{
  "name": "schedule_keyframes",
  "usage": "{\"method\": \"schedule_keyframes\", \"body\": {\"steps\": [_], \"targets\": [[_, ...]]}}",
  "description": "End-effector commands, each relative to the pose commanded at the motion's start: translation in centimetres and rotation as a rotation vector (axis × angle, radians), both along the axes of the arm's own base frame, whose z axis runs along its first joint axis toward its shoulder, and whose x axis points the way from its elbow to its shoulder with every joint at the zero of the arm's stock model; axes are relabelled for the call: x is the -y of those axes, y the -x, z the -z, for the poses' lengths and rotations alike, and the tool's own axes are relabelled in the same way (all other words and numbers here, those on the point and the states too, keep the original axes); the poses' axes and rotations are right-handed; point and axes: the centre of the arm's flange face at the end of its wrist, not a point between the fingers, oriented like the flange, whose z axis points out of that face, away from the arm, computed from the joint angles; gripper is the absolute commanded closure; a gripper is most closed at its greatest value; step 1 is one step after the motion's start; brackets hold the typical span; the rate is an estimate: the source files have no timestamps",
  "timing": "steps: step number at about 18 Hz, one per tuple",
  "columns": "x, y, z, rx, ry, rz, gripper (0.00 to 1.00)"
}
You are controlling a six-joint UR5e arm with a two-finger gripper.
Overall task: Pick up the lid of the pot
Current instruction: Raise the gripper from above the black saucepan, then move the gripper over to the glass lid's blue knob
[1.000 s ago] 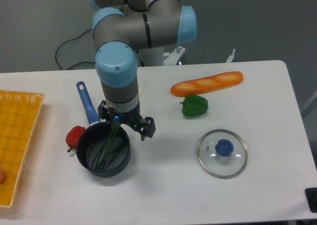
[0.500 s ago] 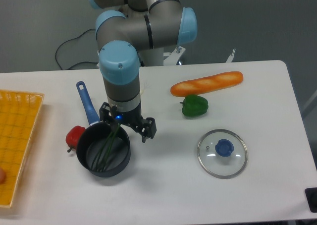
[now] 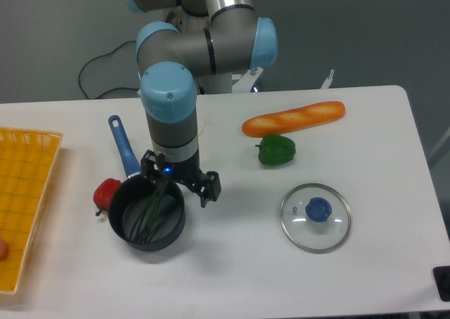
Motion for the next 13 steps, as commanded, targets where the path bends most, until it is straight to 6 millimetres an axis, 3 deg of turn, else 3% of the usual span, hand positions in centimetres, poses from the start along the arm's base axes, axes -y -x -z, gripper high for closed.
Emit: {"method": "schedule_keyframes", "body": {"steps": [6, 10, 13], "targets": [[2.6, 4.2, 0.2, -0.02, 0.046, 0.098, 0.0], [4.4, 6.3, 2.2, -0.061, 0.2, 0.19, 0.0], [5.6, 8.2, 2.9, -0.046, 0.202, 0.193, 0.0]]}}
